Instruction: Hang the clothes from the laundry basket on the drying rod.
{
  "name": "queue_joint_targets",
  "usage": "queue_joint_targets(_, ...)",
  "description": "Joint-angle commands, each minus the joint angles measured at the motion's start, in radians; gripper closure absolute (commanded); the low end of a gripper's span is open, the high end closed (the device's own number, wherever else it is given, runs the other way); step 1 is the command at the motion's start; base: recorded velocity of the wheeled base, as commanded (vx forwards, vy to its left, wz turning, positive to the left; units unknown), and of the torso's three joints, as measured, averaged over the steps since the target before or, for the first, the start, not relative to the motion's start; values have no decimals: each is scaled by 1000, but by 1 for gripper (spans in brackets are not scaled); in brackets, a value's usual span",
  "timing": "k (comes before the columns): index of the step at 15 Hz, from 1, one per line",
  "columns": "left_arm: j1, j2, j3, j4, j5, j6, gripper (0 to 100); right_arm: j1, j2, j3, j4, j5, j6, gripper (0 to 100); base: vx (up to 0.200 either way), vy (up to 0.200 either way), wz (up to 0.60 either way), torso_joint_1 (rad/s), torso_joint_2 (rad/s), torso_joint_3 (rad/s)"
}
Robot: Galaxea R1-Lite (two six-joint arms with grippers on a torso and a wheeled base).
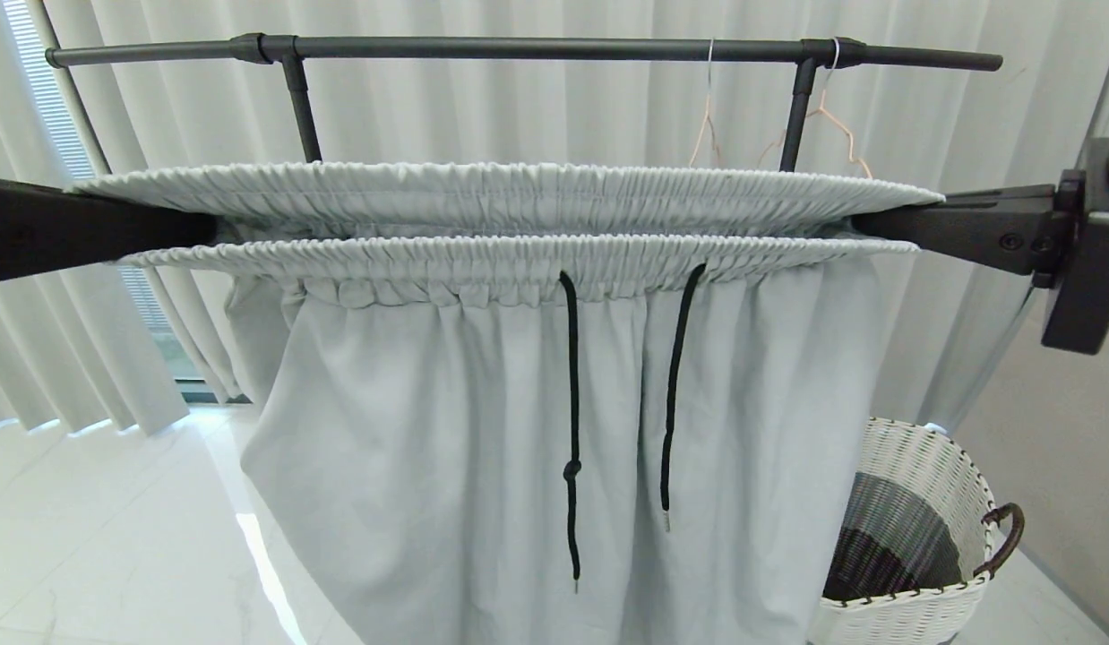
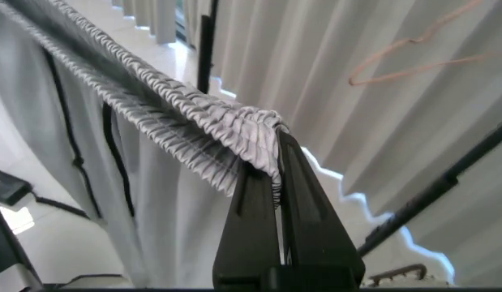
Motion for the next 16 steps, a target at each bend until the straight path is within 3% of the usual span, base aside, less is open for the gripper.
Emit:
queue_joint_targets(1, -46, 11, 13, -30, 1, -4, 100, -3, -18, 1, 19, -22, 0, 100, 0, 0, 0, 0, 0, 0)
queue_joint_targets(4, -53, 25, 48, -59, 1, -4, 100, -21, -33, -2, 43, -45, 0, 100, 0, 0, 0, 0, 0, 0)
queue_joint_targets(6, -53, 35, 134, -157, 1, -4, 100, -56, -61, -17, 77, -49, 0, 100, 0, 0, 0, 0, 0, 0)
queue_joint_targets(8, -53, 54, 194, -249, -1, -5, 100, -81, -114, -33, 221, -80, 1, 100, 0, 0, 0, 0, 0, 0)
queue_joint_targets(11, -53, 150, 187, -438, -1, -2, 100, -78, -206, -39, 376, -68, 9, 100, 0, 0, 0, 0, 0, 0)
queue_joint_targets(14, -54, 261, 118, -502, -6, -8, 100, -21, -291, -36, 473, 104, 11, 100, 0, 0, 0, 0, 0, 0)
queue_joint_targets(16, -54, 311, 60, -528, -15, -18, 100, 25, -297, -33, 473, 153, 9, 100, 0, 0, 0, 0, 0, 0)
